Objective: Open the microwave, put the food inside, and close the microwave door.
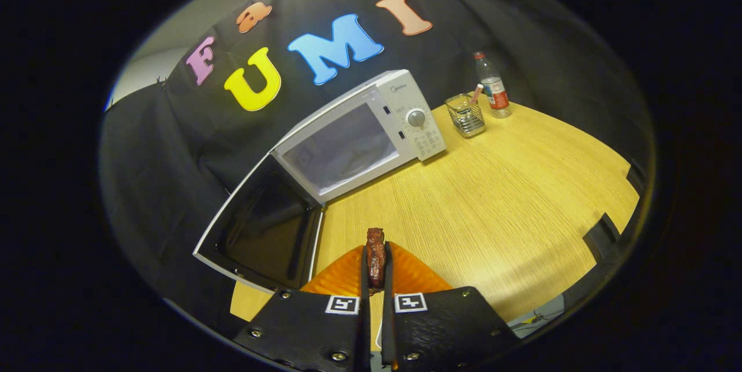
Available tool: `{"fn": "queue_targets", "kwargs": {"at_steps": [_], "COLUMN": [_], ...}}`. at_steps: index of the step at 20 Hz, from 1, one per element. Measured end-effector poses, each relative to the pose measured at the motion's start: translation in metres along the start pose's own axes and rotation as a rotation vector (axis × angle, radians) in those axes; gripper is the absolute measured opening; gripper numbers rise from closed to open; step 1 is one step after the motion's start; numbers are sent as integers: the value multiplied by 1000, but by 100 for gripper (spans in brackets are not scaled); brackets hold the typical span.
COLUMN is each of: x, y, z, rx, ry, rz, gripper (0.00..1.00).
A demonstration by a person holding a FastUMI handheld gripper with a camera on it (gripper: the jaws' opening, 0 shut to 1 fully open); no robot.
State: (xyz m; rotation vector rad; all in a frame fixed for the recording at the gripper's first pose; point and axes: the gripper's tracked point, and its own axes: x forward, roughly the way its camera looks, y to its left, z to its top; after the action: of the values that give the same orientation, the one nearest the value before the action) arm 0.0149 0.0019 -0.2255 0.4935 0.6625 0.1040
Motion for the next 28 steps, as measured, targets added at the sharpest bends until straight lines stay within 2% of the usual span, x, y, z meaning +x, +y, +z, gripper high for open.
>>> {"fn": "queue_targets", "kwargs": {"at_steps": [11,19,28], "x": [64,115,183], "y": [62,97,102], "z": [62,87,103], "rx": [5,20,96], "ry": [-63,-105,-163], "rz": [108,169,151], "gripper": [8,8,8]}}
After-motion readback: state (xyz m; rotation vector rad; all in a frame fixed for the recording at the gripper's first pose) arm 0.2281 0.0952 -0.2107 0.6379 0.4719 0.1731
